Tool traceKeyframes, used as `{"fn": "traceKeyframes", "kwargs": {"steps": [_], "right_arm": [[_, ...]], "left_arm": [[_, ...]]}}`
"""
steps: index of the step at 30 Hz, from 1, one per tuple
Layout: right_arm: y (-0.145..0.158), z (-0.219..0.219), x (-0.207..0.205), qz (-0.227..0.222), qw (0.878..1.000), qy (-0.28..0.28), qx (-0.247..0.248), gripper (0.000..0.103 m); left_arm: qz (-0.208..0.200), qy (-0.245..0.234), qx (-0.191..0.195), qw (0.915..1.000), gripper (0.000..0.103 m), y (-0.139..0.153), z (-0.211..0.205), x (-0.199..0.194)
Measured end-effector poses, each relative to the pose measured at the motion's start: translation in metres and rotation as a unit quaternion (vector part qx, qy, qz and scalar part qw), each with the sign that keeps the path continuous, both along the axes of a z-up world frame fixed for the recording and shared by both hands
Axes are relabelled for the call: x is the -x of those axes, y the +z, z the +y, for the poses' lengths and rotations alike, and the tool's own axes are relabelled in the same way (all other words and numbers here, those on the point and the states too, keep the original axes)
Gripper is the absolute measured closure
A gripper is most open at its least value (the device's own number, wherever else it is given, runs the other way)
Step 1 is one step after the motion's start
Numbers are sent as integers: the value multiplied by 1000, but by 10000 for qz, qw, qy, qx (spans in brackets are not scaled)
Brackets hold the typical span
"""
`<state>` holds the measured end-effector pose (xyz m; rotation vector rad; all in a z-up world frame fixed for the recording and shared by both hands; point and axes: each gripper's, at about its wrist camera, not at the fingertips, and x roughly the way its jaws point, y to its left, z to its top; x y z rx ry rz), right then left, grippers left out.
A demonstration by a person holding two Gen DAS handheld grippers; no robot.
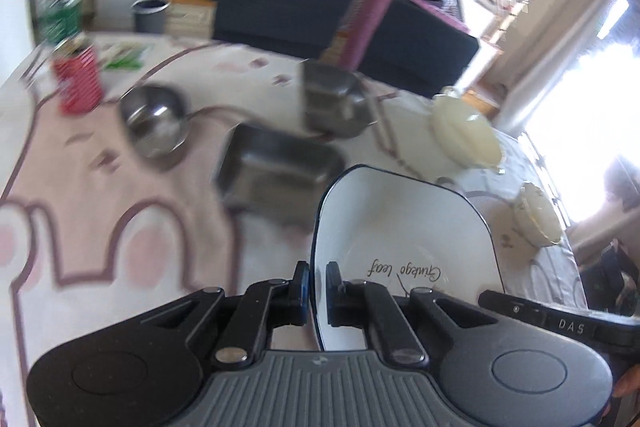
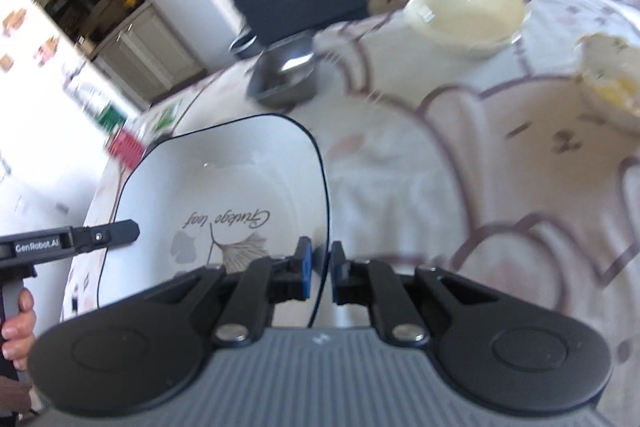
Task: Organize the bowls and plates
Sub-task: 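Lift and carry the white plate with both tools toward the steel trays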
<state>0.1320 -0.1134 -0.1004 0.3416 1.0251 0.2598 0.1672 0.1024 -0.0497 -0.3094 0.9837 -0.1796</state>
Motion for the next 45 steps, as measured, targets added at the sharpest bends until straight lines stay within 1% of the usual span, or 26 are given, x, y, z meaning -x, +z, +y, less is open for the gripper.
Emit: {"fn": "traceKeyframes", "kwargs": {"steps": [3,7,11,15,20,28,35,45], "right_arm": [[-8,22,2,167,9997,172,24,92],[-16,41,1,366,9986,328,196,91],[-27,50,1,573,9968,387,405,91],[-41,49,-8,739,9952,320,565,92],[-46,47,-9,818,9943,317,607,92],[-54,54,-16,927,9926,361,692,92],[-57,55,-17,1025,9917,291,714,91],[-62,54,-19,1031,9916,222,753,91]], "left_arm": [[144,121,-25,9998,95,-9,19,12],[364,142,-74,9992,95,-26,32,19],[757,34,-102,9971,95,-47,31,11],[981,-88,-122,9951,95,-60,26,6],[1023,-47,-109,9947,95,-65,27,1],[1142,-52,-206,9932,94,-72,24,-6],[1132,-84,-276,9932,94,-73,21,-11],[1162,-110,-360,9925,93,-76,18,-14]]}}
